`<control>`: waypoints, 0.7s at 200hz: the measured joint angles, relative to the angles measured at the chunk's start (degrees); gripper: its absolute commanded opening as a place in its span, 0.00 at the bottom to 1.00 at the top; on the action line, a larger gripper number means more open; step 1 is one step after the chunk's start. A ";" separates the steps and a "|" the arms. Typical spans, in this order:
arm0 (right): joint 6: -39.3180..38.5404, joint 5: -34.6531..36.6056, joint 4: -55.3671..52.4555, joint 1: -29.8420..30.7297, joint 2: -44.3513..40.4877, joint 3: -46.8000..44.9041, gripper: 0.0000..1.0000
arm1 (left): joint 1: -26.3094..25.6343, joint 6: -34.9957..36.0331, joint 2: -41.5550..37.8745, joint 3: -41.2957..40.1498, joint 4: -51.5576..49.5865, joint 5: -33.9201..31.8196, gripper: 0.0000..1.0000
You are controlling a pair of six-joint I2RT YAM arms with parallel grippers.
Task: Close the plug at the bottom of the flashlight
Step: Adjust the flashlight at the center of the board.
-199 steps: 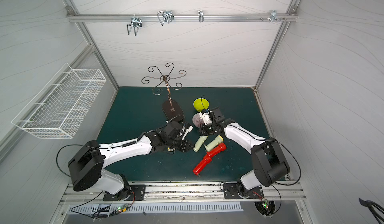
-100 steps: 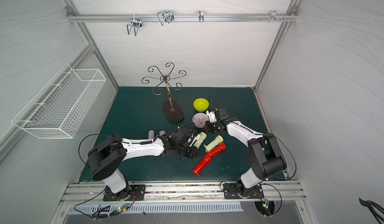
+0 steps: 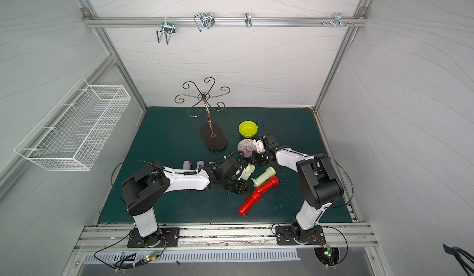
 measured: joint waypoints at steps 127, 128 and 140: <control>-1.46 0.66 -0.72 5.38 -3.23 -5.97 0.00 | 9.55 -1.29 -2.86 -3.08 -2.03 -2.78 0.32; -1.49 0.66 -0.76 5.49 -3.28 -5.97 0.00 | 9.57 -1.29 -2.93 -3.13 -2.10 -2.80 0.32; -1.66 1.09 -1.25 6.43 -3.52 -5.97 0.00 | 9.64 -1.18 -4.31 -4.15 -2.91 -3.23 0.32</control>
